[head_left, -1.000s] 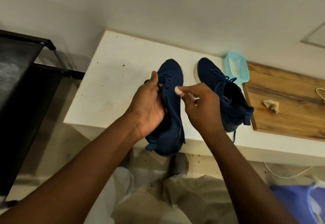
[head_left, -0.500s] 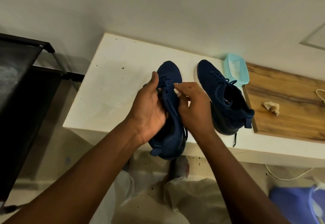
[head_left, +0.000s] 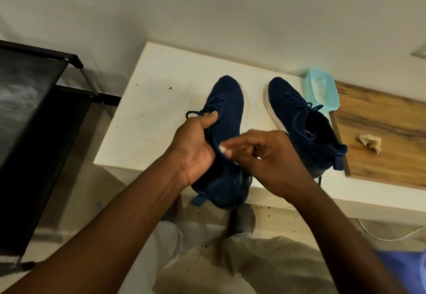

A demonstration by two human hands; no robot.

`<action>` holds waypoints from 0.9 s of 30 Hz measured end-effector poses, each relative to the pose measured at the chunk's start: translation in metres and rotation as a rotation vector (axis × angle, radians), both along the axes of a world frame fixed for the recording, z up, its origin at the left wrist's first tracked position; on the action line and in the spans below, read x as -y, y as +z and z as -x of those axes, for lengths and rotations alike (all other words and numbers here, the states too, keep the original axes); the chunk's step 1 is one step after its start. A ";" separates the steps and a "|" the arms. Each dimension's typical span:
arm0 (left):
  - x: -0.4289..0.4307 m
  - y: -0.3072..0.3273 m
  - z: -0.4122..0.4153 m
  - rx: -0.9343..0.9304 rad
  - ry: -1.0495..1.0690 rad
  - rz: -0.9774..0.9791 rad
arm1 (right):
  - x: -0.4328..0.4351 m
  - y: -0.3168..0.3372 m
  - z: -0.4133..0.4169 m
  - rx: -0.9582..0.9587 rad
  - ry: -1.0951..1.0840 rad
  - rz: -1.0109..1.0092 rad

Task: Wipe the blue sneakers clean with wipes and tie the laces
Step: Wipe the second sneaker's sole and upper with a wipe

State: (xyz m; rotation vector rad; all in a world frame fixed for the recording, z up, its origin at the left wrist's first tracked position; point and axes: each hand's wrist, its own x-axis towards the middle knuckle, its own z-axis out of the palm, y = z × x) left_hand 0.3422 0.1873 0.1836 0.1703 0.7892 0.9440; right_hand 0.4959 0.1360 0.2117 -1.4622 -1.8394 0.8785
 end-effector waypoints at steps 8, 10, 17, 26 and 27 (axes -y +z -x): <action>0.007 0.003 -0.011 -0.046 -0.064 -0.083 | -0.019 -0.025 0.005 0.038 -0.341 -0.169; 0.005 0.001 -0.009 -0.083 -0.074 -0.142 | -0.011 -0.014 0.011 0.023 -0.201 -0.161; -0.016 0.007 -0.009 -0.138 0.015 -0.155 | -0.014 -0.024 0.005 0.033 -0.369 -0.216; 0.009 0.014 0.007 -0.891 -0.526 -0.631 | -0.019 -0.049 -0.003 -0.055 -0.480 -0.107; 0.013 0.013 0.007 -0.930 -0.543 -0.650 | -0.021 -0.047 -0.005 -0.092 -0.487 -0.071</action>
